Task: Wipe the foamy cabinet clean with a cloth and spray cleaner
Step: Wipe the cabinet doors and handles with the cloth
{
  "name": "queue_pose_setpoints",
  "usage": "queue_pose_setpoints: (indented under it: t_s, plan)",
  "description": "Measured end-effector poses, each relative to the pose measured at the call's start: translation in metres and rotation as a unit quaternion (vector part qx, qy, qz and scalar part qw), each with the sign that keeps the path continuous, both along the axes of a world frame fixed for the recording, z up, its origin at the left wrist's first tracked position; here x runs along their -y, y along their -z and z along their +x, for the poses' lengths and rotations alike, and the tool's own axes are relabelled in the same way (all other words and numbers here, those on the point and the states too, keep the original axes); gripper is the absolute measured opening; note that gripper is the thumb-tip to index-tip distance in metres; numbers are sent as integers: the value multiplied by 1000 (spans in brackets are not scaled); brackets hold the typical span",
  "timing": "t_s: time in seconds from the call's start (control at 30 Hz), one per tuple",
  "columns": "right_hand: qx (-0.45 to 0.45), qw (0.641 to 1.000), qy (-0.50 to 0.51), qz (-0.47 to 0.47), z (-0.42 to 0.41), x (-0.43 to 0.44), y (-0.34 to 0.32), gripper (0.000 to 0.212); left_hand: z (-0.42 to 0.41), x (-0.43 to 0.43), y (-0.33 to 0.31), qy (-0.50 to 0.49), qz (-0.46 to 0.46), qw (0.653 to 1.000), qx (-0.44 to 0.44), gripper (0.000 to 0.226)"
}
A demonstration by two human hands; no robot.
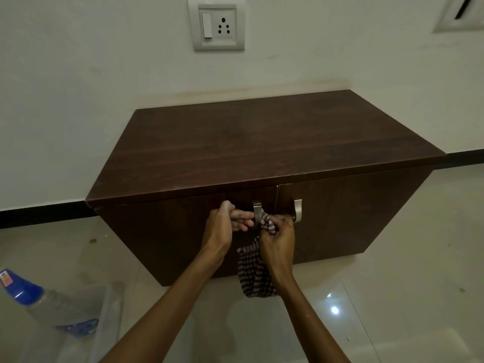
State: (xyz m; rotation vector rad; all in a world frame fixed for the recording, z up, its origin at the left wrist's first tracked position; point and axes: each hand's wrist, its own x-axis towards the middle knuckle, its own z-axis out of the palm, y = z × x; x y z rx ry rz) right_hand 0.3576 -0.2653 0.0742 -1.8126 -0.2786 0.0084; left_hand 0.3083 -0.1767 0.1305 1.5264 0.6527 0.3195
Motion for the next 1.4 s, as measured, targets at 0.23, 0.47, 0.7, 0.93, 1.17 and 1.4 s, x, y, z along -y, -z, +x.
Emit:
queue_pose_setpoints:
  t_s: [0.23,0.47,0.7,0.93,1.17,1.4]
  plan:
    - [-54,998,5,14,7,-2,-7,16,0,0,1,-8,-7,1000,-1,56]
    - [20,1000,9,-7,-5,-6,5,15,0,-1,0,-7,0,1000,-2,57]
    - [73,996,56,1,-14,-10,23,22,-1,1,-5,-6,27,1000,-4,56]
    - [-39,970,162,177,-17,-7,2,27,-6,0,-6,-9,30,999,-17,57]
    - [252,966,38,40,-9,-9,-31,28,-7,0,-8,-24,26,999,-35,44]
    - [458,881,41,-115,2,-9,15,33,-7,1,-6,-52,62,994,-76,42]
